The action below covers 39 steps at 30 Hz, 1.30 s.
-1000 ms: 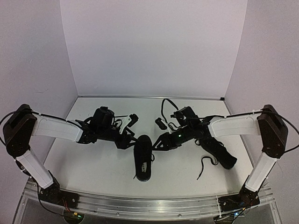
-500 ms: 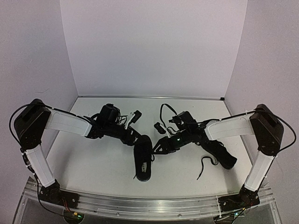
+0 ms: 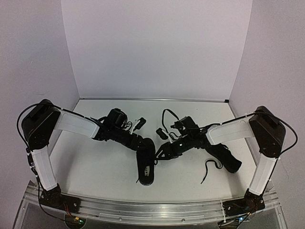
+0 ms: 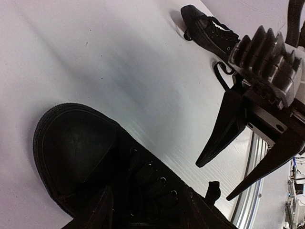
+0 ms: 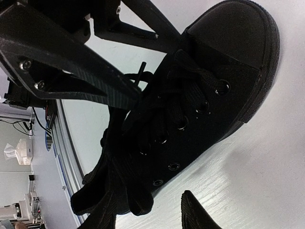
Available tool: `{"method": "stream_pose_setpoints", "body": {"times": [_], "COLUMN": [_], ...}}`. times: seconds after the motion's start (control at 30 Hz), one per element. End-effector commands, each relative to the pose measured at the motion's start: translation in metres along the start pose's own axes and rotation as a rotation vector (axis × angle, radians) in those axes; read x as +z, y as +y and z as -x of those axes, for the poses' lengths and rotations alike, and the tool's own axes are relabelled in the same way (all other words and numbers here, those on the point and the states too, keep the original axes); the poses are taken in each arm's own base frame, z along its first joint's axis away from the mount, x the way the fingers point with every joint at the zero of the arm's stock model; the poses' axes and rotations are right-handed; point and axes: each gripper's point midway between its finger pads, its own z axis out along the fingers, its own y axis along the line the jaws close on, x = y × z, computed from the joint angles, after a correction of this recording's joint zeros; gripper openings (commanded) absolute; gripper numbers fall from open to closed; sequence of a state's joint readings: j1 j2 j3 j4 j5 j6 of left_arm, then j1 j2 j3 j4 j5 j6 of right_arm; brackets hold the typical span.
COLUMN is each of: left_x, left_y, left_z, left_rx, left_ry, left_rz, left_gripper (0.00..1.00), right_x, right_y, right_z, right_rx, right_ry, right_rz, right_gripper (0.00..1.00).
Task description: Tie the shoes
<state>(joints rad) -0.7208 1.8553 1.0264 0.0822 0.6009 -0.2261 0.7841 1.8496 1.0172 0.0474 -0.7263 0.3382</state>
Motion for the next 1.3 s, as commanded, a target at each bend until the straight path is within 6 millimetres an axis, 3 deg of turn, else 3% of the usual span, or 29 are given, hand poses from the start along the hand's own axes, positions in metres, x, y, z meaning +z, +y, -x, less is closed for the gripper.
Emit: {"method": "stream_pose_setpoints", "body": {"times": [0.0, 0.2, 0.63, 1.27], "left_x": [0.0, -0.001, -0.01, -0.034], "left_y": [-0.007, -0.013, -0.021, 0.001], "left_z": [0.011, 0.01, 0.014, 0.02], "left_rx": [-0.009, -0.008, 0.019, 0.015], "left_ry": [-0.005, 0.004, -0.015, -0.068], "left_rz": [-0.035, -0.064, -0.078, 0.043], "left_gripper": [0.47, 0.4, 0.0, 0.0], "right_x": [0.001, 0.004, 0.01, 0.008], "right_y": [0.004, 0.004, -0.001, 0.011], "right_z": [0.001, -0.002, -0.007, 0.003], "right_rx": [-0.021, -0.016, -0.014, -0.039], "right_ry": [-0.01, 0.002, 0.019, 0.0], "right_rz": [0.032, 0.043, 0.052, 0.1], "right_gripper": [0.44, 0.44, 0.42, 0.36]}}
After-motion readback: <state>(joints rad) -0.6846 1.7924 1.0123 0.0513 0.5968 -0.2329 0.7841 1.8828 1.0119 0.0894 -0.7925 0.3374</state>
